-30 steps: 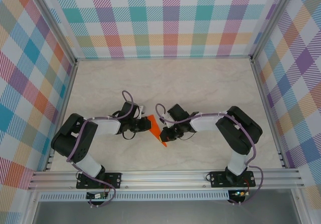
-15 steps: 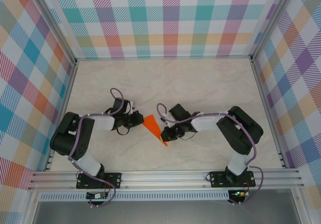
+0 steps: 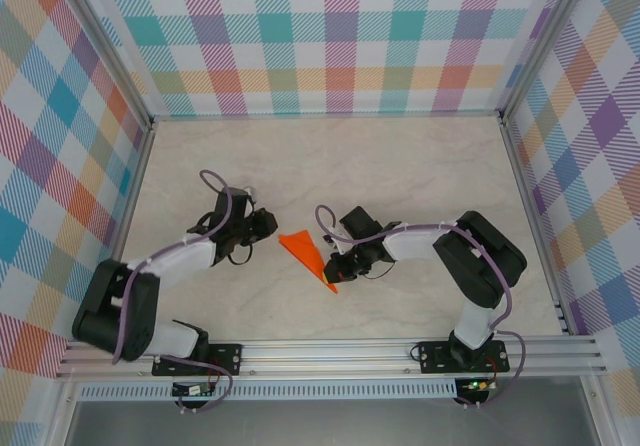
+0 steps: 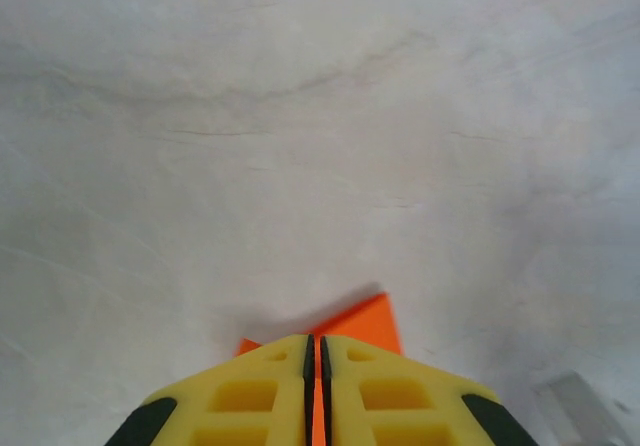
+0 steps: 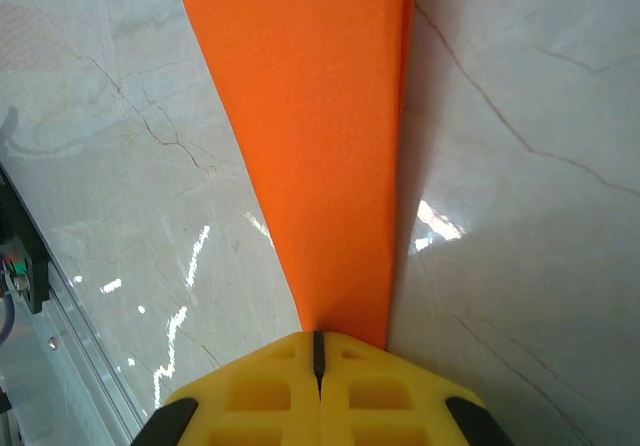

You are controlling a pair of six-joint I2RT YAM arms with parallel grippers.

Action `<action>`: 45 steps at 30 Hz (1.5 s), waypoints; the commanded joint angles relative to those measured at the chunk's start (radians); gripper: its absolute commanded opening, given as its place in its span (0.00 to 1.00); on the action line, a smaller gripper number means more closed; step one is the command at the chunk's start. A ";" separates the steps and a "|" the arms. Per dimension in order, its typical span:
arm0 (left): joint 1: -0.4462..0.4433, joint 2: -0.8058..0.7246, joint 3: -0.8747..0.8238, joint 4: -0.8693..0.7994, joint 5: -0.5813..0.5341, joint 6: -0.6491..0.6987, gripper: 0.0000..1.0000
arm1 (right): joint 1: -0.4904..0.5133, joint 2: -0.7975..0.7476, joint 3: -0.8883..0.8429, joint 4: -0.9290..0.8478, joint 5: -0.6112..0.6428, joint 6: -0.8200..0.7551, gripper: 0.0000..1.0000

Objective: Fold a paper plane with a square sheet of paper (pick it up from the middle)
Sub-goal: Fold the wing for the fifth time at the center of the table.

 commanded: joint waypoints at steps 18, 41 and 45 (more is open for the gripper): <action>-0.397 0.234 -0.015 0.204 0.054 -0.171 0.02 | 0.001 0.076 -0.049 -0.218 0.093 0.015 0.00; -0.134 0.265 -0.075 0.174 -0.019 0.027 0.02 | 0.001 0.137 -0.039 -0.290 0.178 0.021 0.00; -0.066 0.279 -0.069 0.176 -0.032 0.044 0.02 | 0.001 0.145 -0.033 -0.296 0.184 0.019 0.00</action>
